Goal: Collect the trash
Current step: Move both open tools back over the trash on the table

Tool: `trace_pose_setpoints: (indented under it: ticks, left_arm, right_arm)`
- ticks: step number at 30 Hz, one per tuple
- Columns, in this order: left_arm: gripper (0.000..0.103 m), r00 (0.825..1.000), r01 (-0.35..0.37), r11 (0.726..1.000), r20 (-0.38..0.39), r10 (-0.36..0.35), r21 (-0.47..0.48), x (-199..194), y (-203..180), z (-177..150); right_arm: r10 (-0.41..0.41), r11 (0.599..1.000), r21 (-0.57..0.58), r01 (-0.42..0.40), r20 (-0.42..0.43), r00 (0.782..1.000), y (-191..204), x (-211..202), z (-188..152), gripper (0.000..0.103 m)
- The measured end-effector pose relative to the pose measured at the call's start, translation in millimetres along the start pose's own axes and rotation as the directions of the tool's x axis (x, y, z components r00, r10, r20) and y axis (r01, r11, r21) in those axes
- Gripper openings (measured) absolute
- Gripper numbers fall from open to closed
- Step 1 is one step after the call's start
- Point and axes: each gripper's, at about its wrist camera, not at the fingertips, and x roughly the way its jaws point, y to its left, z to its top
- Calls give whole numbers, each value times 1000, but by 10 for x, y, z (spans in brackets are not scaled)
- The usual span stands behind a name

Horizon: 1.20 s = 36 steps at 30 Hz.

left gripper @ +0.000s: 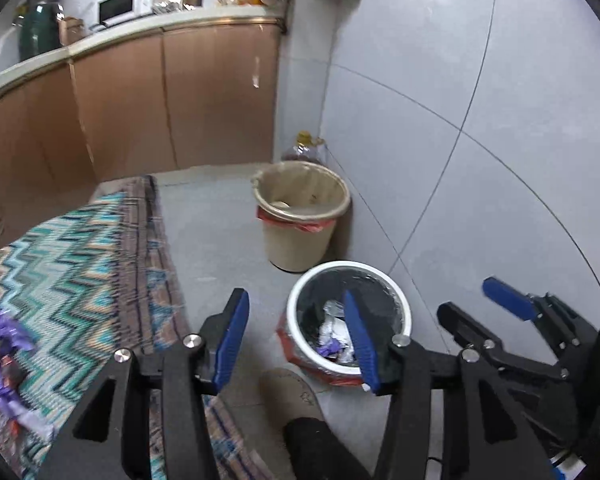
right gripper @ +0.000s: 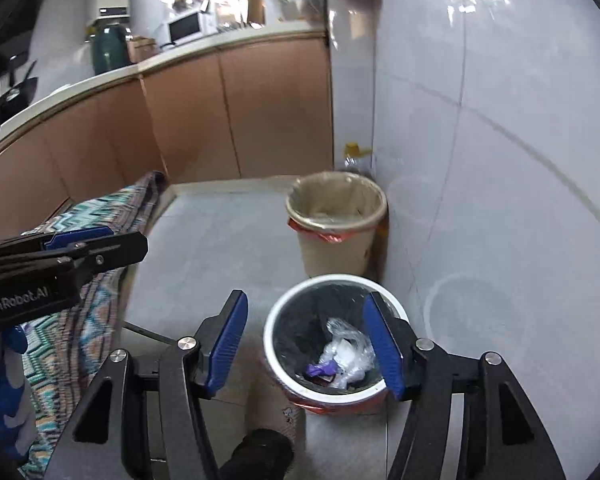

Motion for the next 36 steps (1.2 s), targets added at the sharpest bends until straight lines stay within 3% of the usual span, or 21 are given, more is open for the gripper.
trace_pose_setpoints:
  ticks: [14,28,36]
  left_arm:
    - [53,986,-115,991,118,122,-63,-872,350,-407]
    - [53,954,-195,977,216,210,-91,-1318,414,-651]
    - [53,950,-198,978,231,208,-64,-1460,365,-725]
  right_arm:
    - [-4,996,-91,17,138,990,568,-779,28,86]
    - [-21,993,-112,46,216,976,762,-1241,-37,95]
    - [-30,989,-130,64,248,968,838,-1428,-109,95]
